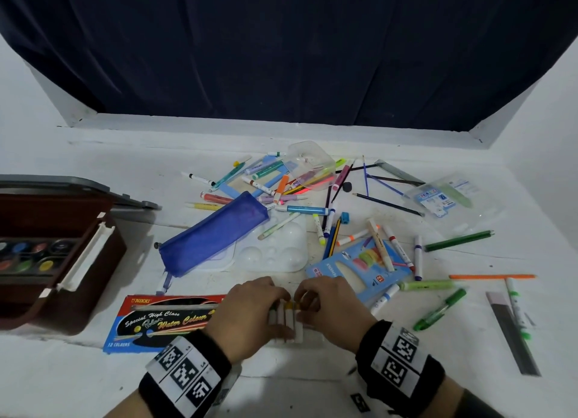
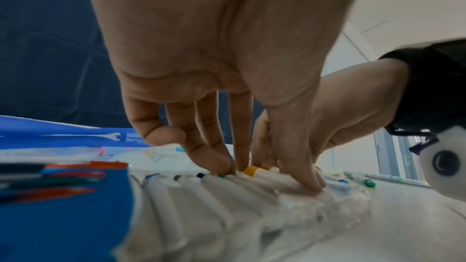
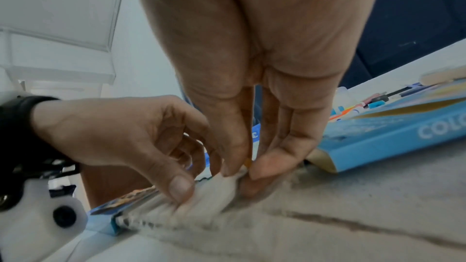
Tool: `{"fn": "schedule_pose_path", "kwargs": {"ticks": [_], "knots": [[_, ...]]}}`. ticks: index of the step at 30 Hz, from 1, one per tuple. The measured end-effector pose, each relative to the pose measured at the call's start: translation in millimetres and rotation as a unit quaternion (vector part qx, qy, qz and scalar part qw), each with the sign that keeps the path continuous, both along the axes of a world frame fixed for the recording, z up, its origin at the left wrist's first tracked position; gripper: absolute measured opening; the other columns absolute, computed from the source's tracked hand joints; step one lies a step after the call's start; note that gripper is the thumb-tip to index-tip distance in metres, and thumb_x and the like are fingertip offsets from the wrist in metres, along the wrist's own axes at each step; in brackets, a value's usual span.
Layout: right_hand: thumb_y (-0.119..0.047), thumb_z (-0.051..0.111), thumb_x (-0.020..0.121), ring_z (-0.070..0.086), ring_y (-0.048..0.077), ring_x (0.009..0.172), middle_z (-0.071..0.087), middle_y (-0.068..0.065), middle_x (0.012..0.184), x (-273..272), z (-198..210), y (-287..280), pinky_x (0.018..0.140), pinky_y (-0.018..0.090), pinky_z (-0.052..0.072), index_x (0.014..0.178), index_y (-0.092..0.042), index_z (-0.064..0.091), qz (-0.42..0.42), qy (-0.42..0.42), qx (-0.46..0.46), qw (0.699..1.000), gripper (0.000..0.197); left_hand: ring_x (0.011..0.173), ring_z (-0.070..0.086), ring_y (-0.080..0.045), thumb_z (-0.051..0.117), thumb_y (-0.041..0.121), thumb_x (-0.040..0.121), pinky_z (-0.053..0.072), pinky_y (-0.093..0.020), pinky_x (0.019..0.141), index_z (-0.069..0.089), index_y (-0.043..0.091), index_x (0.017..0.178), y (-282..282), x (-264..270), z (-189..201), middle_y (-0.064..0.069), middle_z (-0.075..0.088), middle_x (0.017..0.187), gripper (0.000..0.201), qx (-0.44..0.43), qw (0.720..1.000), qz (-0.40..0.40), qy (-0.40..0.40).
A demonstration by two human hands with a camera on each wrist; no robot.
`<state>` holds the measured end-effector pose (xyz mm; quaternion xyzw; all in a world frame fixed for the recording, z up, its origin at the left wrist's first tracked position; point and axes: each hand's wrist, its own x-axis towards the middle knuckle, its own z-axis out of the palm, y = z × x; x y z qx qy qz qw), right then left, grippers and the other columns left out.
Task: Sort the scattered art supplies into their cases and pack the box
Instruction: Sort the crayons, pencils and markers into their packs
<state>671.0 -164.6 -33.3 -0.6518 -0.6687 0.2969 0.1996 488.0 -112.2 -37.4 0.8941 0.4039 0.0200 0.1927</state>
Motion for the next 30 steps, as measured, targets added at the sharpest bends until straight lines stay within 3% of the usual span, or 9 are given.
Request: {"fn": "schedule_pose_path", "kwargs": {"ticks": [3,9,13,16,19,22,24,30], "knots": [[-0.027,0.079,0.079,0.057,0.005,0.081,0.064,-0.009,0.089,-1,1,1,0.068,0.009,0.041,0.091,-0.018,0.071,-0.005,-0.023,0.004,1.000,0.017,0.095,0.055,-0.006,0.072,0.058,0.078,0.043,-0.023,0.081,0.062,0.039,0.119,1,0,2,0.016,0.056,0.105,0.047,0.003,1.000,0.000,0.003],[-0.028,0.075,0.084,0.060,0.012,0.091,0.067,-0.003,0.098,-6,5,2,0.084,0.025,0.052,0.097,-0.017,0.073,0.014,-0.066,-0.012,0.998,0.017,0.099,0.055,-0.009,0.067,0.061,0.079,0.036,-0.026,0.080,0.060,0.039,0.117,0,1,6,0.016,0.056,0.107,0.044,0.043,0.998,-0.010,0.035],[-0.024,0.073,0.084,0.058,0.012,0.090,0.065,-0.004,0.096,-9,2,4,0.083,0.026,0.051,0.094,-0.019,0.070,0.015,-0.087,-0.012,0.996,0.011,0.102,0.055,-0.011,0.064,0.064,0.080,0.032,-0.029,0.079,0.059,0.038,0.115,3,4,6,0.015,0.057,0.107,0.044,0.060,0.996,-0.022,0.063],[-0.021,0.071,0.085,0.057,0.013,0.093,0.064,-0.002,0.099,-12,2,5,0.082,0.025,0.048,0.096,-0.018,0.071,0.031,-0.109,-0.002,0.994,0.011,0.097,0.058,-0.011,0.069,0.064,0.075,0.039,-0.028,0.080,0.065,0.037,0.110,7,4,8,0.014,0.061,0.103,0.045,0.037,0.997,-0.015,0.066],[-0.023,0.072,0.085,0.056,0.014,0.095,0.064,-0.002,0.100,-12,5,7,0.082,0.024,0.045,0.098,-0.018,0.073,0.052,-0.126,-0.001,0.991,0.014,0.084,0.062,-0.007,0.081,0.045,0.074,0.051,-0.024,0.077,0.074,0.031,0.101,14,3,13,0.011,0.069,0.096,0.031,-0.046,0.999,0.020,0.002],[-0.026,0.076,0.082,0.056,0.013,0.096,0.064,-0.004,0.101,-10,6,9,0.084,0.028,0.049,0.101,-0.022,0.071,0.058,-0.122,-0.003,0.991,0.020,0.081,0.065,-0.009,0.078,0.030,0.082,0.053,-0.024,0.077,0.077,0.027,0.098,22,2,14,0.007,0.073,0.095,0.016,-0.063,0.996,0.055,-0.041],[-0.027,0.077,0.082,0.057,0.014,0.097,0.065,-0.004,0.104,-11,6,10,0.086,0.028,0.049,0.107,-0.025,0.069,0.066,-0.126,-0.003,0.990,0.026,0.084,0.065,-0.009,0.074,0.033,0.086,0.051,-0.021,0.077,0.077,0.027,0.100,26,4,13,0.007,0.072,0.097,0.015,-0.047,0.997,0.060,-0.020],[-0.026,0.073,0.085,0.058,0.019,0.103,0.064,0.000,0.110,-13,7,12,0.089,0.030,0.049,0.113,-0.024,0.071,0.097,-0.155,-0.003,0.983,0.028,0.090,0.067,-0.017,0.068,0.035,0.089,0.055,-0.032,0.082,0.076,0.029,0.099,33,11,17,0.003,0.074,0.099,0.015,-0.025,0.997,0.039,0.067]]}}
